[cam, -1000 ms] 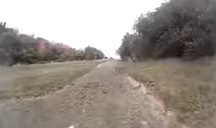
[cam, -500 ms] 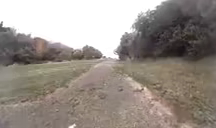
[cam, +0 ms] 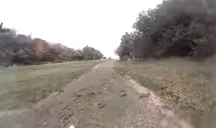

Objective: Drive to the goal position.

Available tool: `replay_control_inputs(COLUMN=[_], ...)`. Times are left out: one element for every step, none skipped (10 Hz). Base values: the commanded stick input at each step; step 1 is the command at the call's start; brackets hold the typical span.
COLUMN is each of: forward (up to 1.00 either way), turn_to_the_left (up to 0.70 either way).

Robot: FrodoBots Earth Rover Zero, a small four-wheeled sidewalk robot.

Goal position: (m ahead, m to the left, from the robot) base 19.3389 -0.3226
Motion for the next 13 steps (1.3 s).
replay_control_inputs(forward=[0.60, 0.60, 0.60, 0.60, 0.60, 0.60, 0.60, 0.60, 0.60, 0.60, 0.60, 0.60, 0.60], turn_to_the_left=[-0.12, -0.02, 0.00, 0.00, 0.00, 0.00, 0.00, 0.00, 0.00, 0.00, 0.00, 0.00, 0.00])
